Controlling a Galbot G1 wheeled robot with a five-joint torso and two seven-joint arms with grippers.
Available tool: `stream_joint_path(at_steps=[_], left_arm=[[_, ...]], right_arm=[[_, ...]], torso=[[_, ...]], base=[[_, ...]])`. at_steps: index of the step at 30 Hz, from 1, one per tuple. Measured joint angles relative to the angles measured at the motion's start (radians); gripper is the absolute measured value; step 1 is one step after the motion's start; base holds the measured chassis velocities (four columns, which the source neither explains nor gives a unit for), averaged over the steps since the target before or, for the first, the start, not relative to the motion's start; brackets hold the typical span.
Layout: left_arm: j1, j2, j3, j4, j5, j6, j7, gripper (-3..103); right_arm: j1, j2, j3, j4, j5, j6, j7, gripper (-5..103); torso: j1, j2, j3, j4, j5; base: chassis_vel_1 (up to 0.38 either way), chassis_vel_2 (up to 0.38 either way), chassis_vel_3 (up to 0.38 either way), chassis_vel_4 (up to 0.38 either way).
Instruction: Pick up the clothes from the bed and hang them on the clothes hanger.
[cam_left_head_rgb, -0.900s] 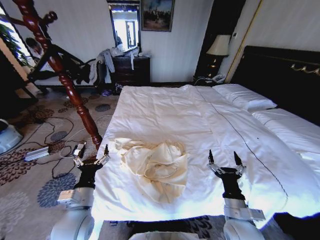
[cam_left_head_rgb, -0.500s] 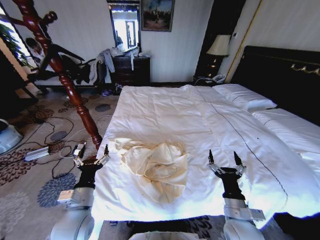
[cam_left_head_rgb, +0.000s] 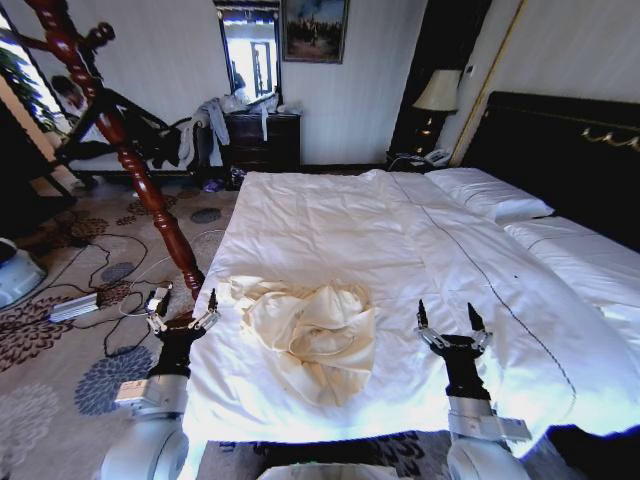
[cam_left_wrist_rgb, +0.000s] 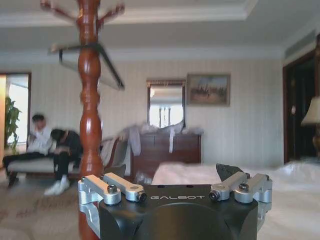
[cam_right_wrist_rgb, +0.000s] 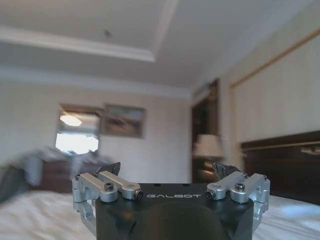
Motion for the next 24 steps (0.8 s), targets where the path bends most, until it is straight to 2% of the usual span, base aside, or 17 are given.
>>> stream_joint_path(at_steps=[1,3,4,5,6,8,9,10,11,14,15,17,19,22,24], left_arm=[[0.000,0.000,0.000,0.000,0.000,0.000,0.000,100],[0.019,-0.024,-0.003,0.065,-0.001,-0.041,0.018,100],[0.029,-0.036,-0.005,0.096,-0.002,-0.063,0.027,100],[0.052,-0.062,-0.009,0.170,-0.003,-0.111,0.048,100],[0.064,-0.067,-0.011,0.189,-0.003,-0.128,0.048,100],[0.071,-0.066,-0.012,0.190,0.000,-0.138,0.048,100],[0.077,-0.059,-0.016,0.184,0.006,-0.153,0.046,100],[0.083,-0.048,-0.016,0.170,0.010,-0.172,0.057,100],[0.084,-0.042,-0.015,0.165,0.009,-0.182,0.071,100],[0.085,-0.035,-0.015,0.156,0.003,-0.201,0.093,100],[0.084,-0.027,-0.013,0.146,-0.011,-0.224,0.126,100],[0.083,-0.024,-0.007,0.135,-0.046,-0.244,0.149,100],[0.083,-0.024,-0.005,0.133,-0.056,-0.249,0.155,100],[0.083,-0.021,0.002,0.120,-0.126,-0.302,0.220,100],[0.084,-0.020,0.000,0.120,-0.130,-0.311,0.229,100]], right_arm=[[0.000,0.000,0.000,0.000,0.000,0.000,0.000,100],[-0.050,-0.003,0.047,-0.003,-0.017,0.000,0.061,100],[-0.077,-0.004,0.074,-0.004,-0.027,0.000,0.096,100],[-0.133,-0.007,0.127,-0.008,-0.046,0.000,0.165,100],[-0.158,-0.008,0.151,-0.010,-0.055,0.000,0.196,100],[-0.173,-0.008,0.167,-0.010,-0.054,0.002,0.213,100],[-0.180,-0.002,0.177,-0.011,-0.041,0.006,0.226,100],[-0.179,0.002,0.183,-0.013,-0.028,0.007,0.230,100],[-0.176,0.002,0.184,-0.015,-0.021,0.007,0.223,100],[-0.172,0.001,0.182,-0.018,0.000,0.007,0.196,100],[-0.169,-0.006,0.170,-0.018,0.057,0.006,0.155,100],[-0.165,-0.018,0.148,-0.018,0.152,0.002,0.112,100],[-0.164,-0.021,0.144,-0.017,0.172,0.001,0.103,100],[-0.164,-0.084,0.115,-0.003,0.353,-0.024,0.037,100],[-0.165,-0.102,0.112,0.002,0.386,-0.034,0.031,100]], torso=[[0.000,0.000,0.000,0.0000,0.0000],[0.000,0.000,0.000,-0.0002,-0.0004],[0.000,0.000,0.000,-0.0002,-0.0003],[0.000,0.000,0.000,-0.0001,-0.0004],[0.000,0.000,0.000,0.0002,-0.0012],[0.000,0.000,0.000,0.0004,-0.0018],[0.000,0.000,0.000,-0.0005,-0.0007],[0.000,0.000,0.000,-0.0003,0.0005],[0.000,0.000,0.000,0.0000,-0.0006],[0.000,0.000,0.000,0.0002,-0.0003],[0.000,0.000,0.000,0.0000,-0.0002],[0.000,0.000,0.000,0.0000,-0.0002],[0.000,0.000,0.000,0.0001,-0.0003],[0.000,0.000,0.000,-0.0002,-0.0001],[0.000,0.000,0.000,-0.0002,-0.0002]], base=[[0.000,0.000,0.000,0.000],[0.000,0.000,0.000,0.000],[0.000,0.000,0.000,0.000],[0.000,0.000,0.000,0.000],[0.000,0.000,0.000,0.000],[0.000,0.000,0.000,0.000],[0.000,0.000,0.000,0.000],[0.000,0.000,0.000,0.000],[0.000,0.000,0.000,0.000],[0.000,0.000,0.000,0.000],[0.000,0.000,0.000,0.000],[0.000,0.000,0.000,0.000],[0.000,0.000,0.000,0.000],[0.000,0.000,0.000,0.000],[0.000,0.000,0.000,0.000]])
